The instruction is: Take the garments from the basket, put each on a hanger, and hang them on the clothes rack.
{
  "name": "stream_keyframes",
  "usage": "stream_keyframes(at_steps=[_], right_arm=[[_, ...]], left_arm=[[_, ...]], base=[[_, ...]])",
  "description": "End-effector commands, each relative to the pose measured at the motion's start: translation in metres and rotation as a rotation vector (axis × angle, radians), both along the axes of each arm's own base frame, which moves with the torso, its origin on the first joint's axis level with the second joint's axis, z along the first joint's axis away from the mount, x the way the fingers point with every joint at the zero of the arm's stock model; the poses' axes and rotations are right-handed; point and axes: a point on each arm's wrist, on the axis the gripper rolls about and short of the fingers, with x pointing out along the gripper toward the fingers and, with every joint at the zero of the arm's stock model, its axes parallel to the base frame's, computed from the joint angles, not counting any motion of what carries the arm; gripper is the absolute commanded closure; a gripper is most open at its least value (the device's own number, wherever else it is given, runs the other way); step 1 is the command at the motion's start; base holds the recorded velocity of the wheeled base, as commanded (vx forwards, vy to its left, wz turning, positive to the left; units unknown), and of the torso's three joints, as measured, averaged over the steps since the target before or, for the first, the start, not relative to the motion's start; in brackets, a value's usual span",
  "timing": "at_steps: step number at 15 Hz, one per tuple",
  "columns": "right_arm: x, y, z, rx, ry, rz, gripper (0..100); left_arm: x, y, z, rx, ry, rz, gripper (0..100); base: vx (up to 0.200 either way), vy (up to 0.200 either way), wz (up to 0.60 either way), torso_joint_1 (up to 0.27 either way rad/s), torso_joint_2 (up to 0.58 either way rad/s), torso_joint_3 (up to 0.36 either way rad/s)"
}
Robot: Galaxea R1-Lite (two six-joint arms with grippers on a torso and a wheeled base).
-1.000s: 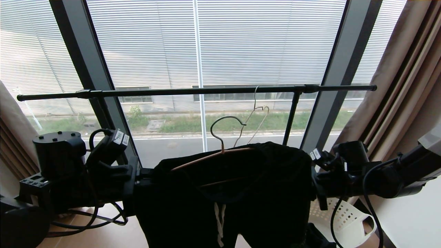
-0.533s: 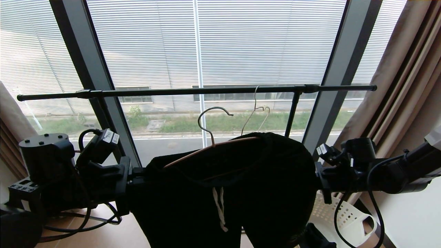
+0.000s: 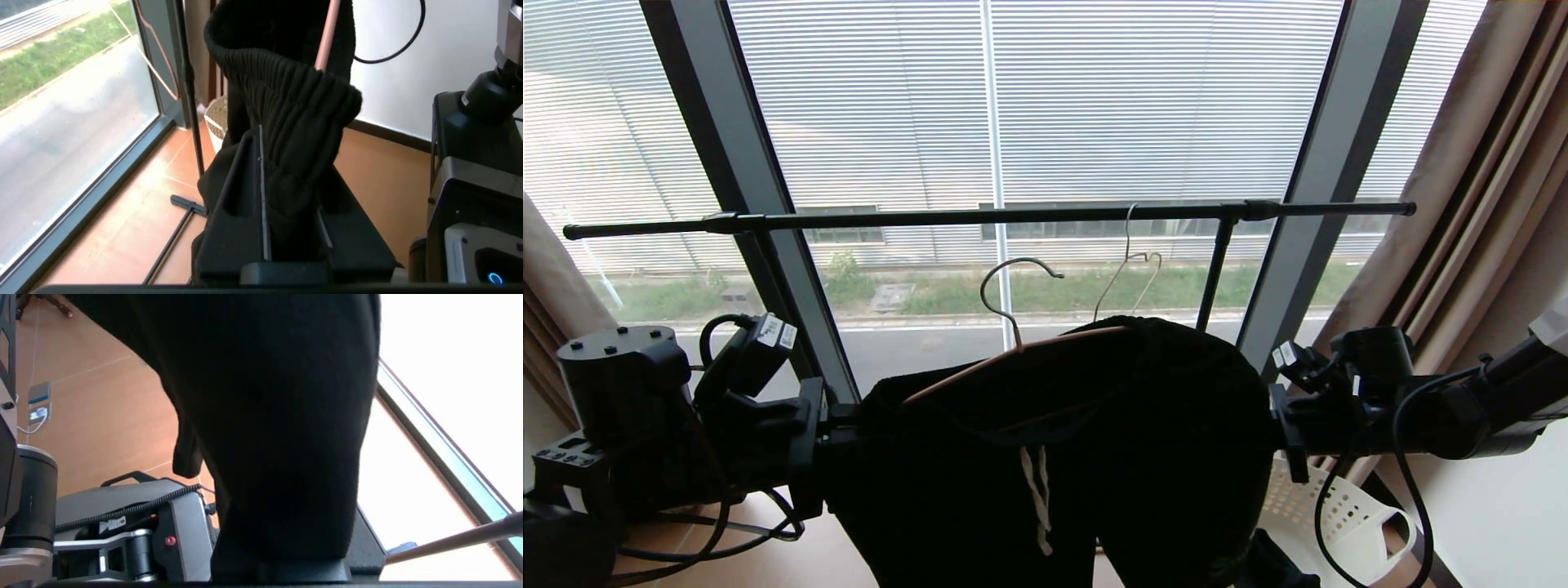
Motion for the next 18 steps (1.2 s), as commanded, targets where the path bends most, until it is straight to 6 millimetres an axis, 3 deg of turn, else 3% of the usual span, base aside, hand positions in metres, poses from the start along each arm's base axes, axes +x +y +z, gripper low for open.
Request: stream_keyframes(at_steps=[1,5,6,10,14,18], right_arm=[[0.000,0.000,0.001,0.000,-0.005,0.001,100],[-0.003,0.001,-0.001,-0.003,0.002,0.004,100],[-0.004,0.003,-0.001,-0.005,0.005,0.009,0],[-0.013,0.009,0.017,-0.091,-0.051,-0.038,0],[-0.030,0.028,0.061,-0.136,-0.122,-0.095,0],[-0.047,0.034,0.092,-0.127,-0.175,-0.134,0]], left_arm=[[-0.001,0.004,-0.001,0.000,0.003,0.017,100],[-0.001,0.004,-0.001,0.001,0.004,0.017,100],[-0.001,0.004,-0.001,0.001,0.004,0.015,100],[-0.008,0.015,-0.006,0.003,0.030,0.060,100],[-0.024,0.039,-0.007,0.002,0.044,0.167,100],[-0.038,0.048,-0.010,0.001,0.057,0.216,100]], base=[[0.000,0.000,0.00,0.000,0.00,0.000],[0.000,0.000,0.00,0.000,0.00,0.000],[0.000,0.000,0.00,0.000,0.00,0.000],[0.000,0.000,0.00,0.000,0.00,0.000],[0.000,0.000,0.00,0.000,0.00,0.000],[0.000,0.000,0.00,0.000,0.00,0.000]])
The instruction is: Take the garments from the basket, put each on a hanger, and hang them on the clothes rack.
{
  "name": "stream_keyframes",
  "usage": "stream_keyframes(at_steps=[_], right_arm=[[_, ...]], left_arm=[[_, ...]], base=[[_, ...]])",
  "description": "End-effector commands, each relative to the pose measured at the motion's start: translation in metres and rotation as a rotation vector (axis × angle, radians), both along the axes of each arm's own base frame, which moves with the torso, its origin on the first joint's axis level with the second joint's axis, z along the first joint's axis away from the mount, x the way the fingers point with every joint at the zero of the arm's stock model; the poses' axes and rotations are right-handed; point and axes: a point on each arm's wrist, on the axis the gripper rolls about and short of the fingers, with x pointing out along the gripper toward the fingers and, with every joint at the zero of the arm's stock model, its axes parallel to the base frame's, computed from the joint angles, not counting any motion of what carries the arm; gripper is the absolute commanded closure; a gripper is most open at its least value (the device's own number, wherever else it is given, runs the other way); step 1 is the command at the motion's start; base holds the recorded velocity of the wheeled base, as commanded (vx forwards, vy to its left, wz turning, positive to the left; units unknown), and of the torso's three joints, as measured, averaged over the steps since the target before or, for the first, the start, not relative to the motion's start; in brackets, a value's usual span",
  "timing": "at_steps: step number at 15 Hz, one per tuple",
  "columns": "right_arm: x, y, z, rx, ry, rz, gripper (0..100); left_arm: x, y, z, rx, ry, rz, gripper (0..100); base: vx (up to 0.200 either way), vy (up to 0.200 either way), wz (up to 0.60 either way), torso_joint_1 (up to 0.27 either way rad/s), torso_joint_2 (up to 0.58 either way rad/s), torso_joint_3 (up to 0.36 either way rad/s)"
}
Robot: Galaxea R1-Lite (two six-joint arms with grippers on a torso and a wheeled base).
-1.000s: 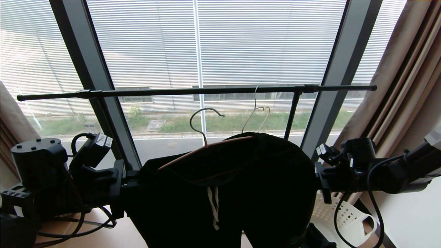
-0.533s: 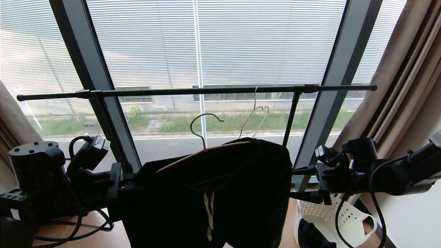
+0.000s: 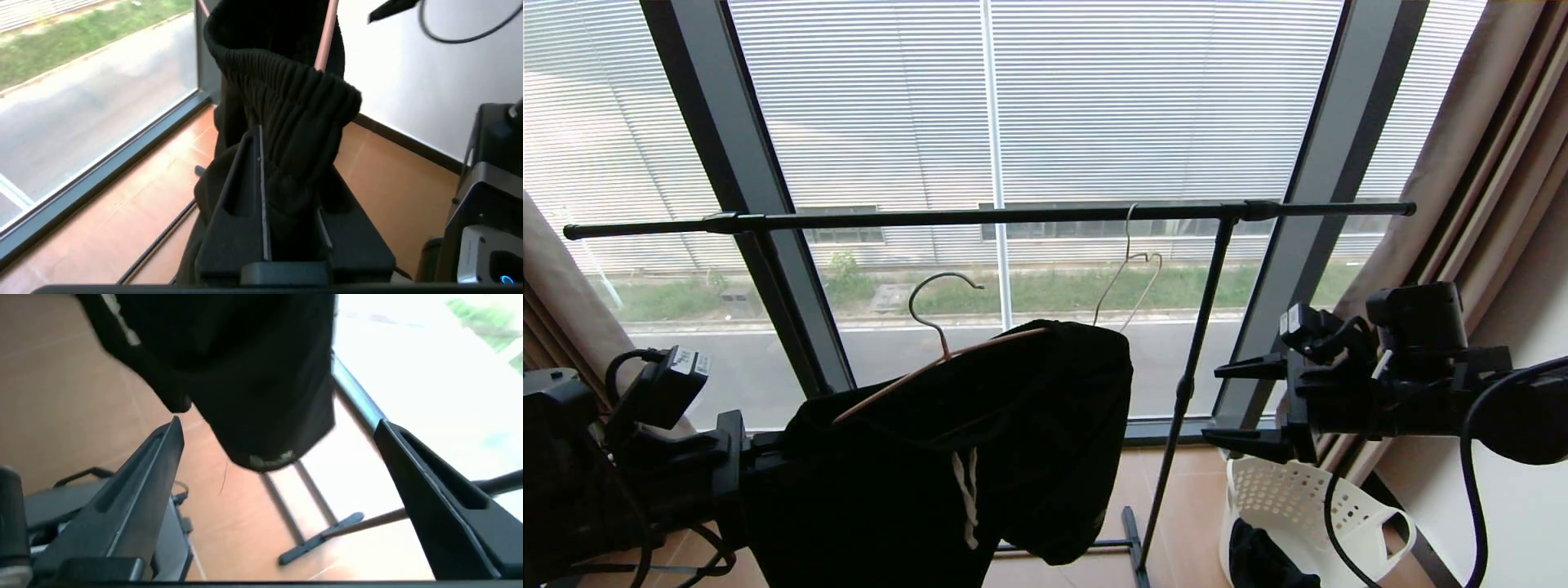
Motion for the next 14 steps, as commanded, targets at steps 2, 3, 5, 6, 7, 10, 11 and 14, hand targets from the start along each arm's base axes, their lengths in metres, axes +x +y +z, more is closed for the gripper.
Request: stream_keyframes(at_steps=[2,3,5,6,7,10,11,14], right_arm=[[-0.016,0.011,0.030,0.017,-0.044,-0.043,0],[-0.018,0.020,0.035,0.017,-0.030,-0.091,0],[-0.024,0.033,0.046,0.007,-0.036,-0.170,0],[-0.026,0.036,0.047,0.000,-0.039,-0.184,0],[-0.028,0.041,0.051,-0.001,-0.061,-0.207,0],[-0.028,0.045,0.051,-0.016,-0.080,-0.231,0],[-0.028,0.045,0.050,-0.018,-0.077,-0.232,0],[-0.027,0.045,0.050,-0.019,-0.076,-0.232,0]], left_arm=[[-0.008,0.006,0.000,0.000,0.000,0.031,100],[-0.012,0.009,0.002,-0.001,-0.004,0.051,100],[-0.014,0.014,0.001,-0.002,0.002,0.082,100],[-0.014,0.016,0.001,-0.001,0.002,0.094,100],[-0.016,0.019,0.000,-0.002,0.005,0.110,100],[-0.020,0.025,-0.002,-0.003,0.018,0.151,100],[-0.020,0.029,-0.002,-0.004,0.017,0.173,100],[-0.021,0.037,0.000,-0.032,0.044,0.223,100]], base=[[0.000,0.000,0.00,0.000,0.00,0.000],[0.000,0.000,0.00,0.000,0.00,0.000],[0.000,0.000,0.00,0.000,0.00,0.000],[0.000,0.000,0.00,0.000,0.00,0.000],[0.000,0.000,0.00,0.000,0.00,0.000],[0.000,0.000,0.00,0.000,0.00,0.000],[0.000,0.000,0.00,0.000,0.00,0.000],[0.000,0.000,0.00,0.000,0.00,0.000]])
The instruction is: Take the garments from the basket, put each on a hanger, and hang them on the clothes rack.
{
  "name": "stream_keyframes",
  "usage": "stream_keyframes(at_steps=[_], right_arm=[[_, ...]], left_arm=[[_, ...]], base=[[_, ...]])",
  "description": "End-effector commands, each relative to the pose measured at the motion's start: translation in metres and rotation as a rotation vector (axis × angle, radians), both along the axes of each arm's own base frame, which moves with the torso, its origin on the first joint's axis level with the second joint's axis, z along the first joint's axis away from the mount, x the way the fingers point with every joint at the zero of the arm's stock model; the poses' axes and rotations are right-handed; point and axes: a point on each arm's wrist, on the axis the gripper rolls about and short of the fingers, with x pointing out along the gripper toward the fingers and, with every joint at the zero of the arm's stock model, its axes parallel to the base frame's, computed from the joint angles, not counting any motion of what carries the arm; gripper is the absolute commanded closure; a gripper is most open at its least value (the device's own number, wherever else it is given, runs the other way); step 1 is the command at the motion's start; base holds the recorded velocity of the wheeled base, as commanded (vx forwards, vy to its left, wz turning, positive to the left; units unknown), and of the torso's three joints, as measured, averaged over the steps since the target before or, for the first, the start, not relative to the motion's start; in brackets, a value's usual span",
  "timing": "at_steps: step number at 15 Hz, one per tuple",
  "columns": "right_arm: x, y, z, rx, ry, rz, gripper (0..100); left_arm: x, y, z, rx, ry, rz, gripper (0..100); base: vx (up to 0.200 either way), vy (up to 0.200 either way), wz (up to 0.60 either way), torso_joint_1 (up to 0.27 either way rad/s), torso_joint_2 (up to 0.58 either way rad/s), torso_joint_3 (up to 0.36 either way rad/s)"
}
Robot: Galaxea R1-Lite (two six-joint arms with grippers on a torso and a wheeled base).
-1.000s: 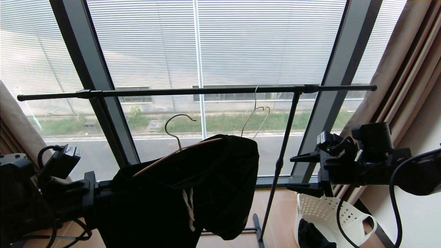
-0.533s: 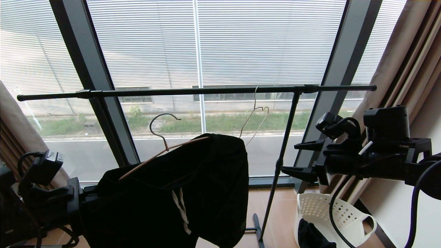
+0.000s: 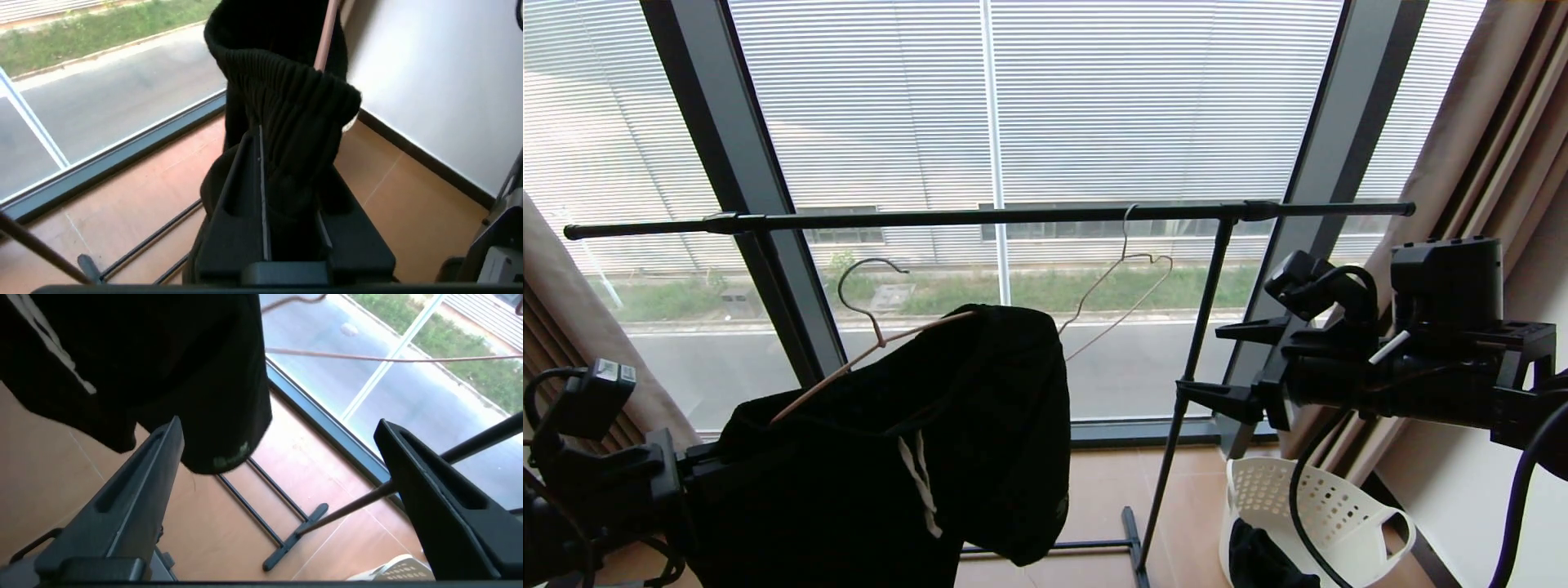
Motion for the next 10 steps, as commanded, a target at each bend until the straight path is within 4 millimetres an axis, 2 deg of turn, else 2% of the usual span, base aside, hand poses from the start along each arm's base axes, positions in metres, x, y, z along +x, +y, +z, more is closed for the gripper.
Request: stream_keyframes(at_steps=[1,5,10], right_arm=[[0.001,0.000,-0.001,-0.002,0.002,0.000,0],[0.001,0.001,-0.001,-0.002,0.003,0.000,0],[0.001,0.001,-0.001,-0.001,0.004,0.001,0]], left_arm=[[0.001,0.005,0.002,0.000,-0.003,0.031,100],[0.013,0.008,0.006,0.031,0.003,0.170,100],[0.027,-0.005,0.016,0.016,-0.003,0.204,100]], base=[[0.000,0.000,0.00,0.000,0.00,0.000],[0.000,0.000,0.00,0.000,0.00,0.000],[0.000,0.000,0.00,0.000,0.00,0.000]])
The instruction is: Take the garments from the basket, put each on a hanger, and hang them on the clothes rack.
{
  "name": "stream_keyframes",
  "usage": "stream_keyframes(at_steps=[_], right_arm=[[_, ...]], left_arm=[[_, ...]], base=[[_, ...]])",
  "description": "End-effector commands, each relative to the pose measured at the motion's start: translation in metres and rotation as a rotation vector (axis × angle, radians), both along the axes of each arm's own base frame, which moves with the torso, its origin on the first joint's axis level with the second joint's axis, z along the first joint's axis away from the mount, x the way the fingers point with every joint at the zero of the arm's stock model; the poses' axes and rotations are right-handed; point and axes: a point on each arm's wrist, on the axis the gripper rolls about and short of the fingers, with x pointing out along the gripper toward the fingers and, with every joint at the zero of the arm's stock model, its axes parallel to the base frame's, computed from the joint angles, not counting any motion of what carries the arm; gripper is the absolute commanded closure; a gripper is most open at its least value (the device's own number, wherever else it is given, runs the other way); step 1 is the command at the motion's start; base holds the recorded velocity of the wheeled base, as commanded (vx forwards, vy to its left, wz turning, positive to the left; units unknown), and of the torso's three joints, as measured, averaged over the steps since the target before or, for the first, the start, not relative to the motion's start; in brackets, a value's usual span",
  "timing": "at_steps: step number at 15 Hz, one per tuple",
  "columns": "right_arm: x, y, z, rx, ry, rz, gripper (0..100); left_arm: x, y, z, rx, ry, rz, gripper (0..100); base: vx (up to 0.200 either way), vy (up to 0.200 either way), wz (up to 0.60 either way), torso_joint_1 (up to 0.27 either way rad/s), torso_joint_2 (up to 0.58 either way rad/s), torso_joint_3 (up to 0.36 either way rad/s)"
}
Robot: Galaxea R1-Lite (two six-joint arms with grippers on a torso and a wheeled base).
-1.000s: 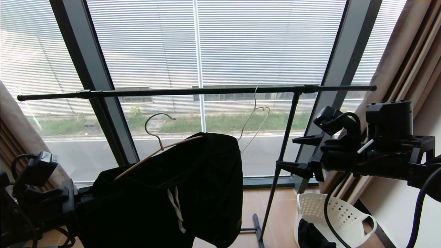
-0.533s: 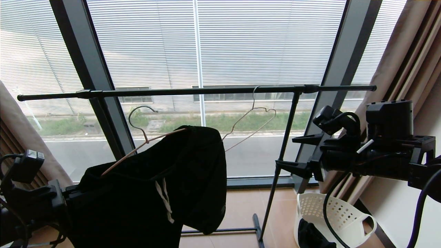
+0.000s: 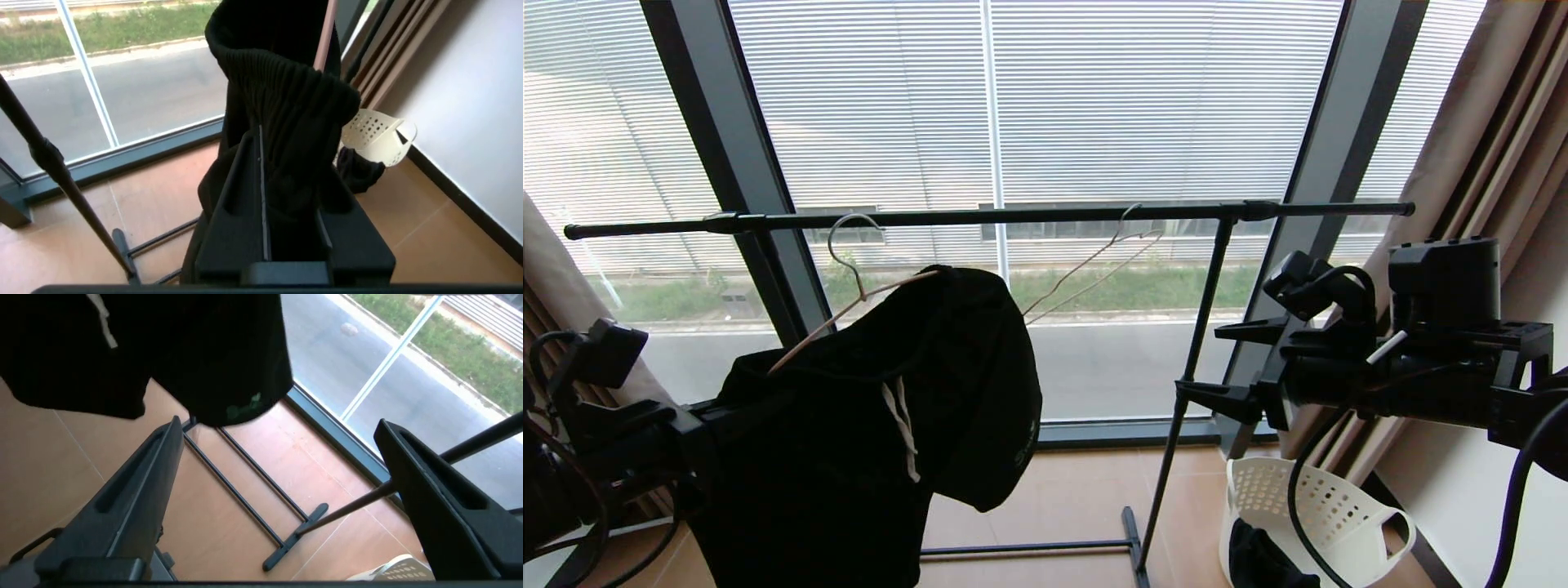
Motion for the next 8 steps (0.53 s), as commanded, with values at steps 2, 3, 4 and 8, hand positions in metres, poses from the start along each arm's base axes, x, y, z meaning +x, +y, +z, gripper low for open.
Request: stream_keyframes(at_steps=[2,3,4,8], right_arm=[[0.001,0.000,-0.001,-0.001,0.004,0.001,0],[0.001,0.000,-0.001,-0.001,0.004,0.001,0],[0.001,0.000,-0.001,-0.002,0.003,0.000,0],[0.001,0.000,-0.002,-0.002,0.005,0.001,0]], left_arm=[[0.006,-0.004,0.000,0.006,0.003,0.000,100],[0.007,-0.003,-0.001,0.007,0.006,0.006,100],[0.007,-0.003,-0.001,0.007,0.007,0.006,100],[0.000,0.008,-0.012,0.021,0.041,0.055,100]], base=[[0.000,0.000,0.00,0.000,0.00,0.000],[0.000,0.000,0.00,0.000,0.00,0.000],[0.000,0.000,0.00,0.000,0.00,0.000],[0.000,0.000,0.00,0.000,0.00,0.000]])
